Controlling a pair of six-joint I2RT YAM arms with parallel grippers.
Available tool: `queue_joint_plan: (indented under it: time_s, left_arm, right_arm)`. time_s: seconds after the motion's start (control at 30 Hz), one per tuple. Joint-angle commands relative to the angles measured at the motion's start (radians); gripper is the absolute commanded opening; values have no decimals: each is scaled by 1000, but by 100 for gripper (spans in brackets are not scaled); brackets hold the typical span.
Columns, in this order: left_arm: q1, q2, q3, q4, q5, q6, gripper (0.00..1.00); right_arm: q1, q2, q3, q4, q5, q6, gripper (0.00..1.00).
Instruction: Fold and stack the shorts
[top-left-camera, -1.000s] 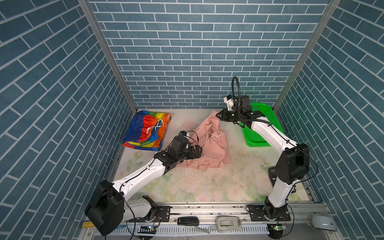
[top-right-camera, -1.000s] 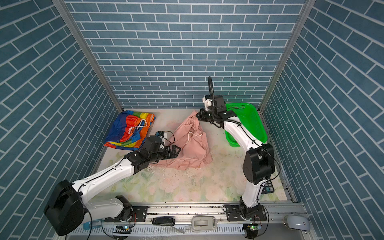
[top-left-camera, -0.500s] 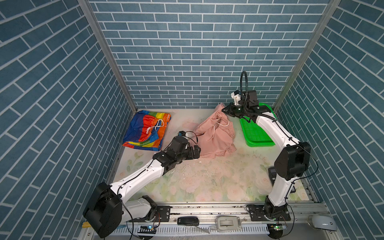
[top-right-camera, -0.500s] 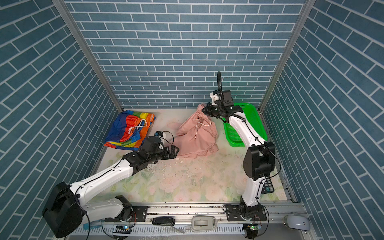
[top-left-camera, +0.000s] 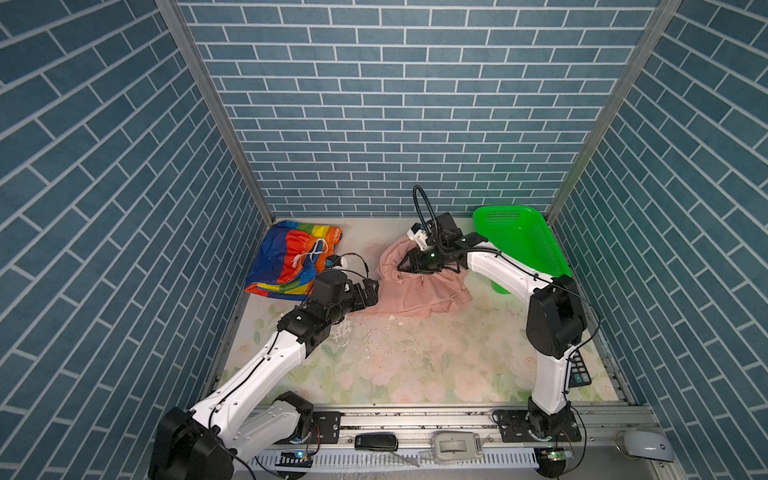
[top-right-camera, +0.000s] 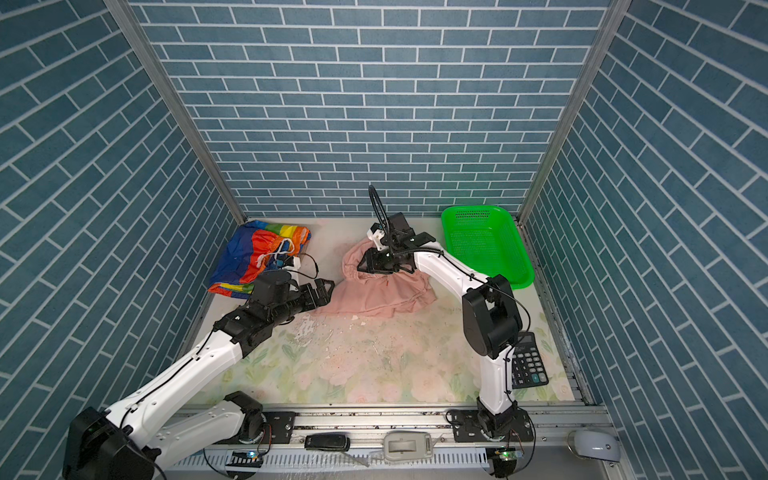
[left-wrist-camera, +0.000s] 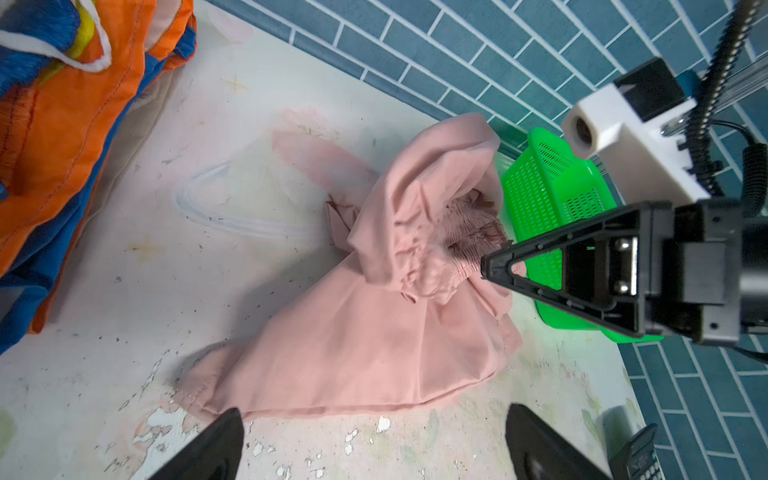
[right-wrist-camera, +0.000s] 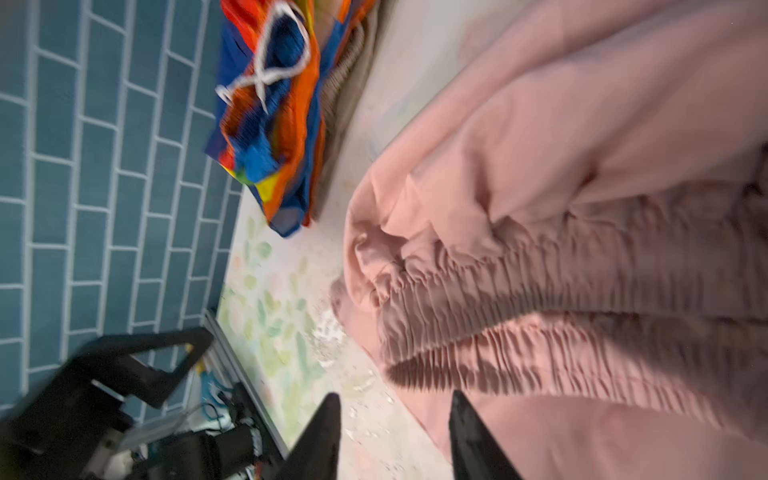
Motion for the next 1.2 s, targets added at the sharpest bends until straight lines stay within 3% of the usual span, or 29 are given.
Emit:
queue_joint_plan:
  time_s: [0.0, 0.17, 0.4, 0.7, 0.93, 1.1, 1.17]
  left_arm:
    - [5, 22, -6, -3, 38, 2, 100]
    - [-1, 99, 35, 27, 84, 3, 100]
    - [-93, 282, 116, 119, 126, -22, 100]
    - [-127, 505, 188, 153, 127, -23, 100]
    - [-125, 561, 156, 138, 102, 0, 100]
    - [-127, 634, 119, 208, 161, -37, 99]
    - [-127, 664, 105, 245, 188, -63, 100]
  right_arm:
    - [-33, -135, -57, -21, 31, -59, 67]
    - [-117, -291, -240, -22, 134, -77, 98]
    - [-233, -317, -460, 77, 152, -54, 99]
    - [-244, -173, -474, 163, 147, -40, 98]
    - [-244, -88, -446, 206, 143, -24, 75]
    - [-245, -5, -356, 185, 160, -36, 36]
    - [-245, 23, -312, 163, 170, -45, 28]
